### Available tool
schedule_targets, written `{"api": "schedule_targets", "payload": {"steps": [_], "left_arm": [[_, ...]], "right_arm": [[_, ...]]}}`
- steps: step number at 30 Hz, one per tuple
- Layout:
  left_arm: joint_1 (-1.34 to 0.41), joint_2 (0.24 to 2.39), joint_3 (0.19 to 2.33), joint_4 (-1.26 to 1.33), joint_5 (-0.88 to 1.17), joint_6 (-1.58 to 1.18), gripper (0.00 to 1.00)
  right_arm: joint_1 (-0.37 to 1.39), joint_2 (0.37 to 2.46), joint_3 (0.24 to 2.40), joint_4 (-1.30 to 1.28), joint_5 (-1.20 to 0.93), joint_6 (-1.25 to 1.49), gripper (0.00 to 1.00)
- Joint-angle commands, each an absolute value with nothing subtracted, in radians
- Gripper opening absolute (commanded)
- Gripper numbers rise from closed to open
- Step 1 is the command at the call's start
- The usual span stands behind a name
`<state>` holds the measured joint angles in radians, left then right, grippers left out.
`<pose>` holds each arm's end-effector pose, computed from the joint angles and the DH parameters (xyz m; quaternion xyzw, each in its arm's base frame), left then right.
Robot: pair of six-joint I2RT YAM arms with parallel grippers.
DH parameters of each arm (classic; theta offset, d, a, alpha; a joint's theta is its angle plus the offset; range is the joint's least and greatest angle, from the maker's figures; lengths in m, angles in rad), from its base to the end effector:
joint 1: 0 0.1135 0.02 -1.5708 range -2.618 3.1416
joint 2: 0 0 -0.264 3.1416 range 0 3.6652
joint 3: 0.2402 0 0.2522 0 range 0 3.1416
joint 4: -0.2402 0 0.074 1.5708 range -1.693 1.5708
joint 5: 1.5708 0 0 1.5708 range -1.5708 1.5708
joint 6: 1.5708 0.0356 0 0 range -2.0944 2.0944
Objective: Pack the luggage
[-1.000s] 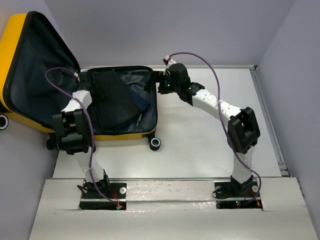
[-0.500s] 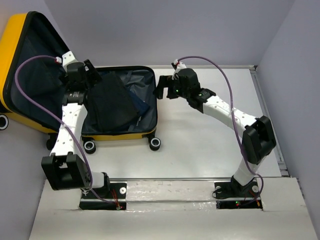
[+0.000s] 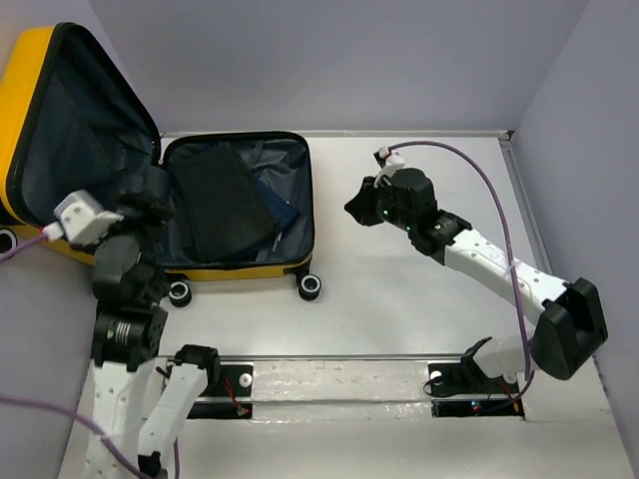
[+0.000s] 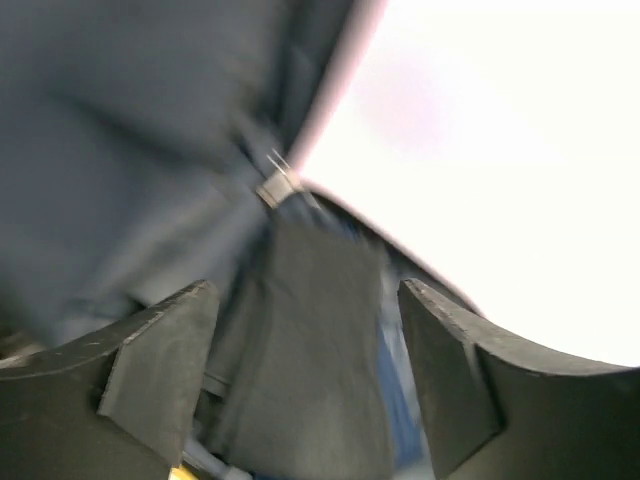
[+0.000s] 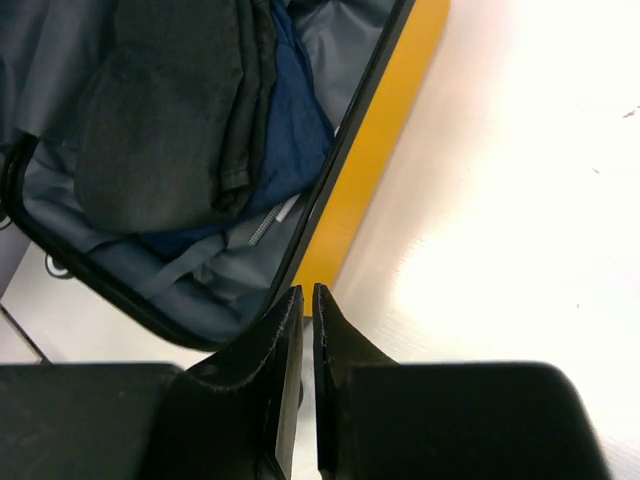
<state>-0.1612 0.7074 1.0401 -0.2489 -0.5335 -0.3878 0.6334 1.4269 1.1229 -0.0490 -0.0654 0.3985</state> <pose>0.1367 -0.0039 0.4305 -0.2666 0.6268 -0.0207 0.7319 0.2699 0.2011 0.3208 -0.1146 0.8120 0.3054 0.4840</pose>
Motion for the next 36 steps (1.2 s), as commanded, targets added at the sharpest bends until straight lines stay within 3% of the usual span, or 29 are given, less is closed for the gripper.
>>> {"api": "schedule_targets", "payload": {"steps": [1,5,11,20,25,27,34,36], "left_arm": [[-0.153,0.555,0.953,-0.421,-0.961,-0.443,0.89],[-0.147,0.538,0.899,-0.497,-1.126,-0.406,0.94],[0.073,0.681,0.928,-0.380,-1.033,-0.282,0.93],[0.176,0.865,1.020,-0.417,-1.019,-0.351,0.79],[0.176,0.925,1.103,-0.431,-1.060,-0.344,0.54],[0.181,0.939,1.103,-0.408,-1.063,-0.342,0.49],[0.129,0.916,1.100,-0.356,-1.019,-0.264,0.07],[0.114,0.905,1.098,-0.351,-1.003,-0.252,0.06]], "right_arm": [[0.634,1.312,1.036,0.025,-0.090,0.351,0.19],[0.609,1.235,0.967,0.014,-0.098,0.305,0.30],[0.537,1.206,0.901,0.005,-0.176,0.276,0.34],[0.526,1.232,0.879,0.012,-0.227,0.288,0.35],[0.526,1.242,0.874,0.020,-0.226,0.291,0.35],[0.526,1.252,0.874,0.020,-0.219,0.293,0.35],[0.526,1.272,0.877,0.020,-0.212,0.301,0.35],[0.526,1.281,0.879,0.020,-0.212,0.305,0.35]]}}
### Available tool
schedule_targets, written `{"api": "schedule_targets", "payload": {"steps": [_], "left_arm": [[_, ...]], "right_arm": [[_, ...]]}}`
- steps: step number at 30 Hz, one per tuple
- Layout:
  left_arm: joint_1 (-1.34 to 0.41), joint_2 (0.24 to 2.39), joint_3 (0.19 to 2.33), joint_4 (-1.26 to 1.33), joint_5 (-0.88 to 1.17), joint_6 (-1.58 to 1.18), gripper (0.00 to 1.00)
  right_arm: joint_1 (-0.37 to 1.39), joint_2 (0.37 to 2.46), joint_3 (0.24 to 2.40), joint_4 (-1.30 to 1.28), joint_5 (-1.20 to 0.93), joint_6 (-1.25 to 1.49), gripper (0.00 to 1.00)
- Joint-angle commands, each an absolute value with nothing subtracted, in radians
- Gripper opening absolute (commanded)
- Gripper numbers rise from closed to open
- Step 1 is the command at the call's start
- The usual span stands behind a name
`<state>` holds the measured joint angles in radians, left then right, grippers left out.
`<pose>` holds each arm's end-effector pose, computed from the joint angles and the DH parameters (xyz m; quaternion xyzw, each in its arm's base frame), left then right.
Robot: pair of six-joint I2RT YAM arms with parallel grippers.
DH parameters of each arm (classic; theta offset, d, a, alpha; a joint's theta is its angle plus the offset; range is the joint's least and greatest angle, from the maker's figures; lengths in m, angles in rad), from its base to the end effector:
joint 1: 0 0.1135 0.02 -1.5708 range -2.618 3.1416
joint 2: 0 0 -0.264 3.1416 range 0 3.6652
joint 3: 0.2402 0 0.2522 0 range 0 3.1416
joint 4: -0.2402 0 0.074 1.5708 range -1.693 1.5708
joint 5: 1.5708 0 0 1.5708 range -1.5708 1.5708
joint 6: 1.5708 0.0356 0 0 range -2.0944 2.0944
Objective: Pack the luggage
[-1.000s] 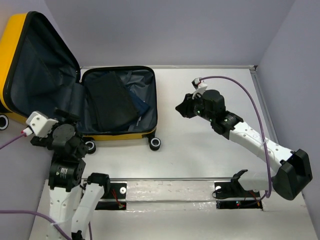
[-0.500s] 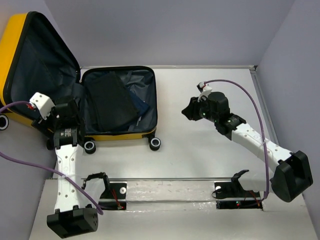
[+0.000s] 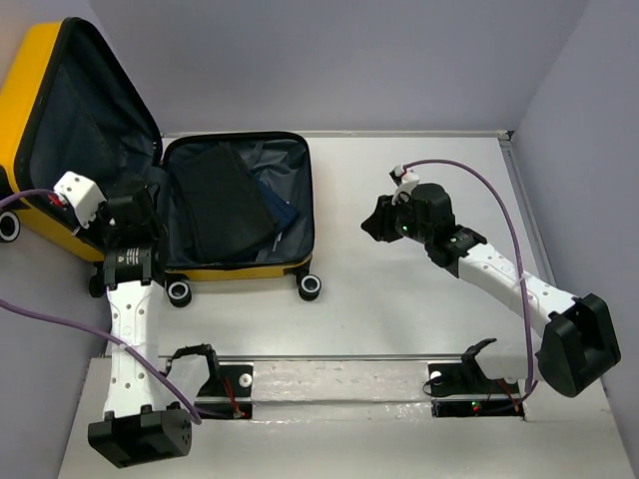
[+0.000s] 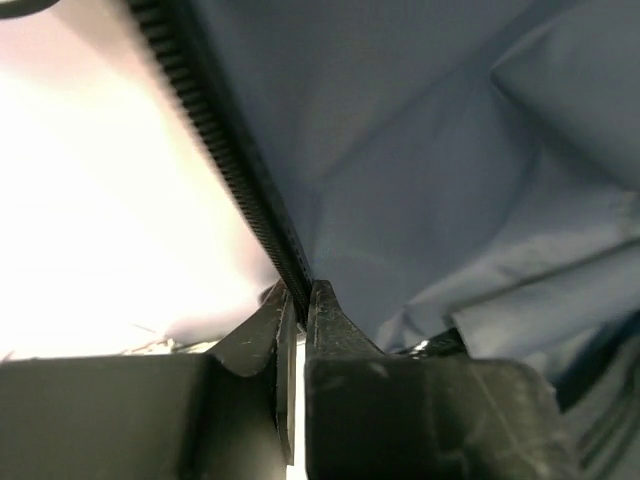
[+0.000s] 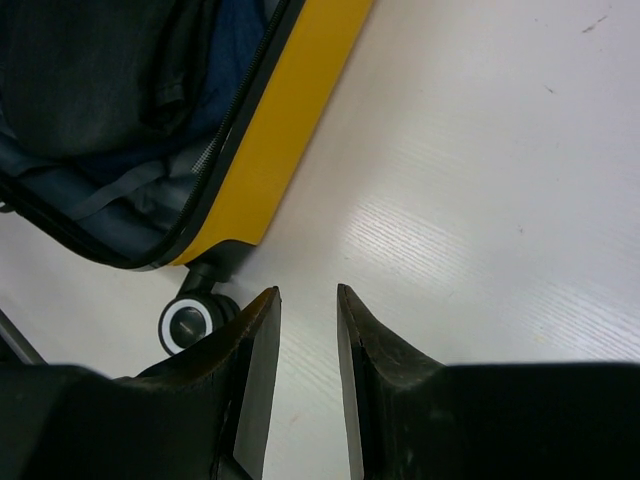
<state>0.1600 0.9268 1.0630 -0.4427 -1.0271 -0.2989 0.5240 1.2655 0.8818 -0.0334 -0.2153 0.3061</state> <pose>0.1769 0.0594 0.3894 -0.4425 0.6183 0.3597 0.5409 0.2470 0.1515 0.2852 -0.1489 0.8220 0.3011 0.4599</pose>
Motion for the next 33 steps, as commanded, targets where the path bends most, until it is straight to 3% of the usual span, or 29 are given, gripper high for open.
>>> {"api": "schedule_targets", "payload": {"steps": [1,4,5,9,17,18,19,23,29,31,33], "left_arm": [[0.100,0.904,1.094,-0.338,-0.996,-0.241,0.06],[-0.038,0.879,1.063,-0.281,-1.001,-0.170,0.06],[-0.190,0.859,1.046,-0.247,-1.065,-0.097,0.06],[-0.516,0.847,0.997,-0.178,-1.205,-0.005,0.06],[-0.856,0.884,0.991,-0.169,-1.263,0.092,0.07],[-0.874,0.882,0.991,-0.170,-1.258,0.092,0.11],[-0.896,0.874,0.989,-0.176,-1.246,0.089,0.34],[-0.989,0.836,1.012,-0.245,-1.062,0.078,0.94],[-1.012,0.836,1.132,-0.408,-0.541,0.022,0.99],[-1.012,0.833,1.153,-0.411,-0.441,-0.024,0.99],[-1.012,0.828,1.180,-0.372,-0.509,-0.058,0.99]], "right_arm": [[0.517,1.287,0.880,0.020,-0.212,0.305,0.35],[0.517,1.301,0.882,0.020,-0.207,0.308,0.35],[0.517,1.304,0.884,0.020,-0.210,0.310,0.35],[0.517,1.313,0.887,0.020,-0.199,0.319,0.35],[0.517,1.312,0.896,0.005,-0.140,0.336,0.35],[0.517,1.312,0.899,0.003,-0.130,0.336,0.35],[0.517,1.305,0.899,0.003,-0.106,0.340,0.35],[0.517,1.302,0.914,-0.041,-0.054,0.345,0.35],[0.517,1.307,0.928,-0.054,-0.005,0.356,0.35],[0.517,1.307,0.936,-0.055,-0.005,0.360,0.35],[0.517,1.304,0.939,-0.055,-0.005,0.373,0.36]]}}
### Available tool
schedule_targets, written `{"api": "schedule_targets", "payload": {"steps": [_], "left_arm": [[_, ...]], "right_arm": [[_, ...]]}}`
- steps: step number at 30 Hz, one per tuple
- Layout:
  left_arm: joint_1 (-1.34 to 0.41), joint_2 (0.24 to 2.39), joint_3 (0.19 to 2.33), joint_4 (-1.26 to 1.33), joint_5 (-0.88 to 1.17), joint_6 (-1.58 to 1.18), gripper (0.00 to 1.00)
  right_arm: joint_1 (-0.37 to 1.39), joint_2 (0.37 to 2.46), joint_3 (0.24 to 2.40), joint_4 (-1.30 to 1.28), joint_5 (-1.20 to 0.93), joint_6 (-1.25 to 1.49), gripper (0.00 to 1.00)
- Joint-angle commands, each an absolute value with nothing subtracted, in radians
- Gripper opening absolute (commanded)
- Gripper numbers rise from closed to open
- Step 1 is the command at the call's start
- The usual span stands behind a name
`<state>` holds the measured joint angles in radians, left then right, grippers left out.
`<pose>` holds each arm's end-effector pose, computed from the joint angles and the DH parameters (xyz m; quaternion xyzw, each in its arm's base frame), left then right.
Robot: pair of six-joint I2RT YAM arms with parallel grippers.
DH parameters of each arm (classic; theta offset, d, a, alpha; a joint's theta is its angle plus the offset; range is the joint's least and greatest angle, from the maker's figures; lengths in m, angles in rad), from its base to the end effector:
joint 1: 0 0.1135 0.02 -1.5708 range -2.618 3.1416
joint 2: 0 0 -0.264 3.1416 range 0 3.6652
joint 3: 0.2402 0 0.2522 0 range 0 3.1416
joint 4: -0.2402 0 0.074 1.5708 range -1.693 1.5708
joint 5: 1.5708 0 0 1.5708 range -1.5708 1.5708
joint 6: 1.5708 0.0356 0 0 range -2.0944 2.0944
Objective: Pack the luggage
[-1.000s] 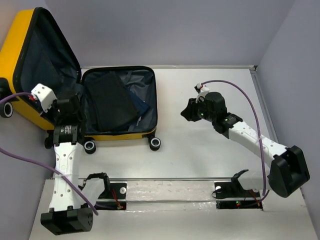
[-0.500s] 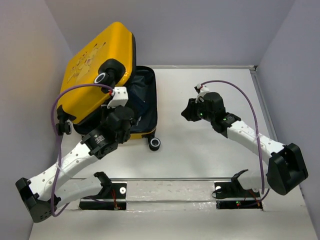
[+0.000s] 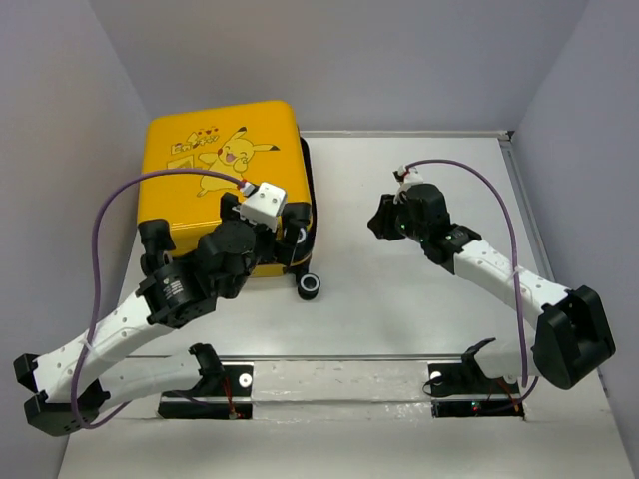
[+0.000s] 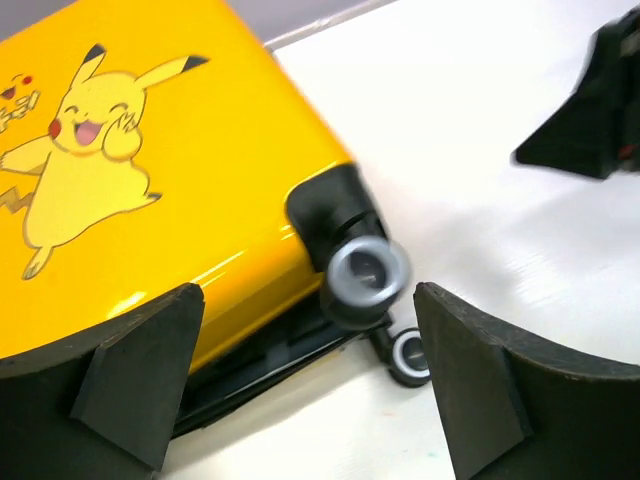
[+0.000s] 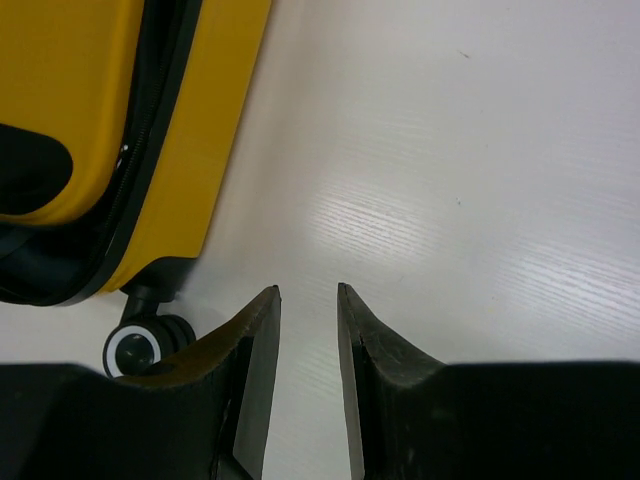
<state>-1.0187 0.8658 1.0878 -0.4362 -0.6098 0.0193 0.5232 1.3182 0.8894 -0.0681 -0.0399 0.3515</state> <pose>0.1094 -0.1387 0.4051 0.2048 0.7384 -0.0816 0.6373 0.2575 0.1502 0.2696 -0.0838 0.8551 0.2321 0.4560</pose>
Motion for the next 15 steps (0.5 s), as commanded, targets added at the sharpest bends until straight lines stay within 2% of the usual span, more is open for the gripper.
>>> {"api": "schedule_targets", "payload": {"steps": [1,3,5,6,7,9,10,11,12,13,14,15], "left_arm": [[-1.011,0.822,1.183,-0.344,-0.535,-0.058,0.99],[-1.002,0.827,1.189,-0.286,-0.613,-0.057,0.99],[-0.935,0.879,1.238,-0.249,-0.611,-0.077,0.93],[-0.895,0.905,1.268,-0.253,-0.600,-0.092,0.88],[-0.794,0.969,1.338,-0.291,-0.607,-0.142,0.78],[-0.662,1.026,1.385,-0.319,-0.600,-0.175,0.68],[-0.591,1.046,1.393,-0.316,-0.577,-0.201,0.55],[-0.439,1.075,1.394,-0.307,-0.528,-0.236,0.34],[-0.369,1.084,1.394,-0.295,-0.487,-0.251,0.27],[-0.315,1.091,1.393,-0.285,-0.444,-0.271,0.19],[-0.261,1.095,1.390,-0.261,-0.421,-0.288,0.06],[-0.159,1.110,1.388,-0.247,-0.390,-0.301,0.06]], "right_arm": [[0.517,1.304,0.939,-0.055,-0.005,0.376,0.35],[0.517,1.298,0.937,-0.055,-0.005,0.383,0.35],[0.517,1.290,0.931,-0.054,-0.005,0.385,0.35],[0.517,1.286,0.927,-0.054,-0.006,0.387,0.35],[0.517,1.279,0.922,-0.049,-0.006,0.388,0.34],[0.517,1.275,0.917,-0.046,-0.006,0.388,0.30],[0.517,1.269,0.914,-0.046,-0.005,0.388,0.26],[0.517,1.267,0.904,-0.041,-0.005,0.387,0.15],[0.517,1.263,0.897,-0.038,-0.005,0.384,0.07],[0.517,1.259,0.890,-0.037,-0.005,0.380,0.07],[0.517,1.253,0.884,-0.035,-0.005,0.374,0.07],[0.517,1.249,0.871,-0.034,-0.005,0.371,0.07]]}}
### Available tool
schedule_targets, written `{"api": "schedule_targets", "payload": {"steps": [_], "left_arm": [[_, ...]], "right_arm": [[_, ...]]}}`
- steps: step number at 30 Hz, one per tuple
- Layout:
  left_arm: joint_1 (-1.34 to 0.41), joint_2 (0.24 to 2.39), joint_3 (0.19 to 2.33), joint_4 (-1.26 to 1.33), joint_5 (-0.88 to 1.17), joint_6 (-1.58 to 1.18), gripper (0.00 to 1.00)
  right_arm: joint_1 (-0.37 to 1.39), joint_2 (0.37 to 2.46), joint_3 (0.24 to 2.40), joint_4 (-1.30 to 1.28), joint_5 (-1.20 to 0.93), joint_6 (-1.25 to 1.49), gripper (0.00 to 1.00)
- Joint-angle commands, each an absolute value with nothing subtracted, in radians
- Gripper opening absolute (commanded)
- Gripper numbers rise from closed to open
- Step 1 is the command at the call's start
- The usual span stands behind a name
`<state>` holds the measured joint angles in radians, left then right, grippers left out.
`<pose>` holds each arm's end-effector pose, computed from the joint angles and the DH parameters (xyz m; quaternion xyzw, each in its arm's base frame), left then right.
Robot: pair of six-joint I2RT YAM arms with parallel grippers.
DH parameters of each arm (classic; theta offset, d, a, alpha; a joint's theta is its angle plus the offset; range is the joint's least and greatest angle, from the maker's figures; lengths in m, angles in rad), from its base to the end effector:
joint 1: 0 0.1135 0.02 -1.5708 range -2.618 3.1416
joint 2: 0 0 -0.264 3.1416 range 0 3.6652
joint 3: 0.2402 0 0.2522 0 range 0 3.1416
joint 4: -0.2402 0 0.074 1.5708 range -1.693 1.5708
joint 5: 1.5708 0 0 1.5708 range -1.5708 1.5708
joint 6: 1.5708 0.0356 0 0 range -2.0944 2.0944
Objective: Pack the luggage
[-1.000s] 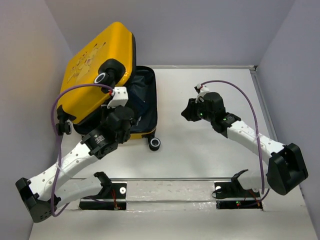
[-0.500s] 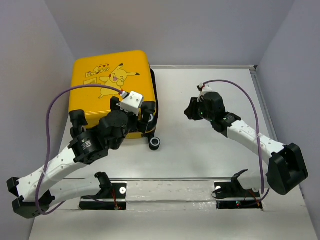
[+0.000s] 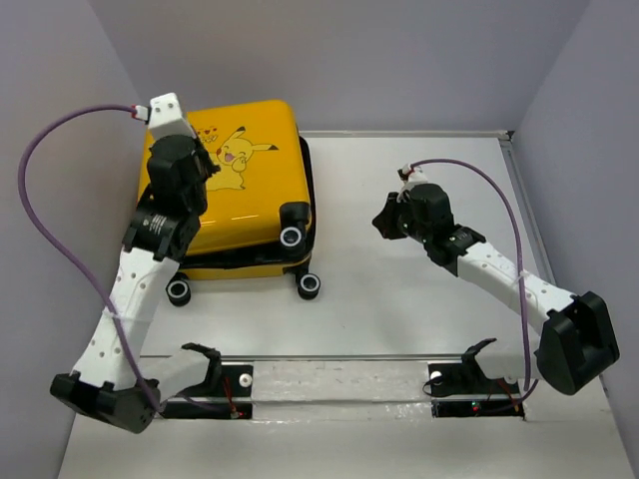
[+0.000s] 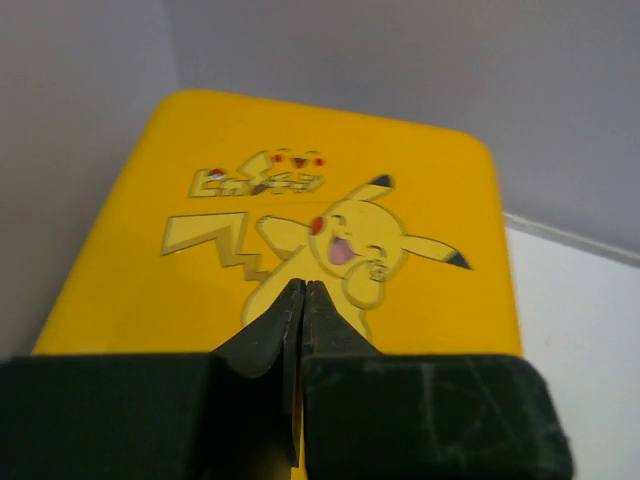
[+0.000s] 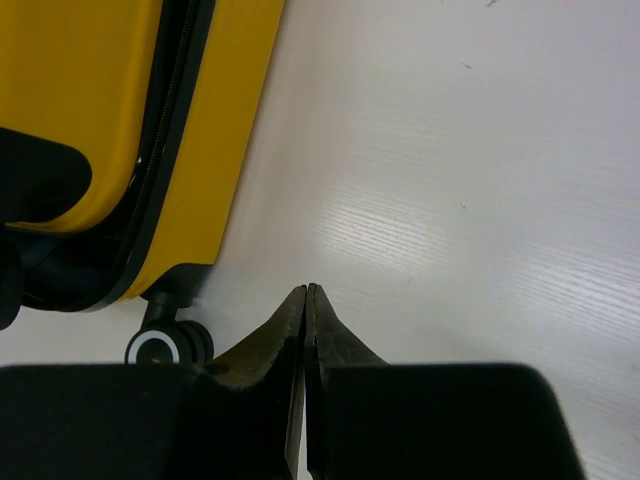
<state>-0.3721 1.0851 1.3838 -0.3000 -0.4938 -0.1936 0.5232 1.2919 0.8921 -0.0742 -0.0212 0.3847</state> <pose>0.2097 -0.0637 0.4763 -0.1109 0.6988 -0.0252 0.7063 0.2541 0.1475 0.2772 -0.0646 0.8509 0.2367 0.4645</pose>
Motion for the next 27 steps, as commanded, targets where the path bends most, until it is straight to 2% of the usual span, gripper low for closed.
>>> {"api": "schedule_targets", "payload": {"steps": [1,4,13,20,27], "left_arm": [[-0.112,1.126,1.396,-0.233,-0.356,-0.316,0.06],[0.086,1.227,1.426,-0.258,-0.276,-0.348,0.06],[0.305,1.439,1.410,-0.250,-0.322,-0.371,0.06],[0.348,1.604,1.413,-0.285,-0.334,-0.331,0.06],[0.368,1.657,1.275,-0.218,-0.129,-0.397,0.06]], "right_arm": [[0.517,1.247,0.865,-0.025,-0.005,0.368,0.07],[0.517,1.233,0.851,-0.014,-0.005,0.362,0.07],[0.517,1.178,0.796,0.021,-0.023,0.353,0.07],[0.517,1.181,0.784,0.040,-0.049,0.360,0.07],[0.517,1.183,0.781,0.046,-0.052,0.362,0.07]]}}
